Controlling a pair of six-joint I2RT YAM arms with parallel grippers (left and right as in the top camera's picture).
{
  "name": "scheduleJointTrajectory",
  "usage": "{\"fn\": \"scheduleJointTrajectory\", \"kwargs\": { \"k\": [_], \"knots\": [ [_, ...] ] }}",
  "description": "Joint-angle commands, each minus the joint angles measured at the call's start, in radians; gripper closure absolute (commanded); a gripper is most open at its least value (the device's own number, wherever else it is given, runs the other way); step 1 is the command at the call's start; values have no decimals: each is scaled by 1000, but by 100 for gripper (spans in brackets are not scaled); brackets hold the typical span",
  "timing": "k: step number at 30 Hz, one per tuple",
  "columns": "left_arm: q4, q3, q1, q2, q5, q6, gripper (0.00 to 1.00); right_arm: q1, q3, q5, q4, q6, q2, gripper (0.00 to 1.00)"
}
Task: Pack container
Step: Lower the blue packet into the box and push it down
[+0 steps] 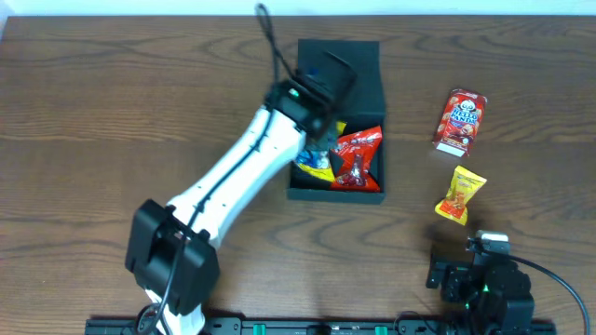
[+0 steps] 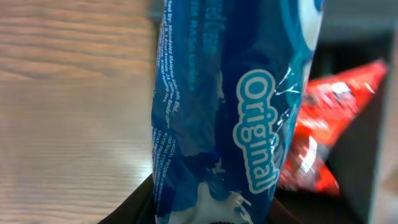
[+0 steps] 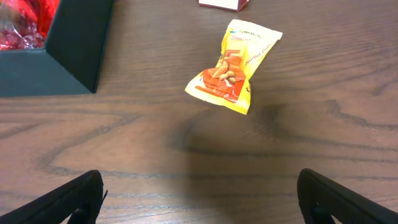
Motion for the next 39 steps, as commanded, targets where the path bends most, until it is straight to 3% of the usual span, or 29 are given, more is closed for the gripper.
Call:
{"fn": "scheduleJointTrajectory", "kwargs": {
  "k": [1,8,18,39],
  "knots": [
    [-9,17,-37,-10,-26,66,95,-10,-3,1,-5,-8,-5,1],
    [-59,-5,-47,-8,-26,63,94,-10,-3,1,-5,-8,-5,1],
    [80,-167,16,-7,-25,-16,94,-10,-3,1,-5,-8,-5,1],
    [101,-169,44,90,57,-124,94,-10,-3,1,-5,-8,-5,1]
  ]
}}
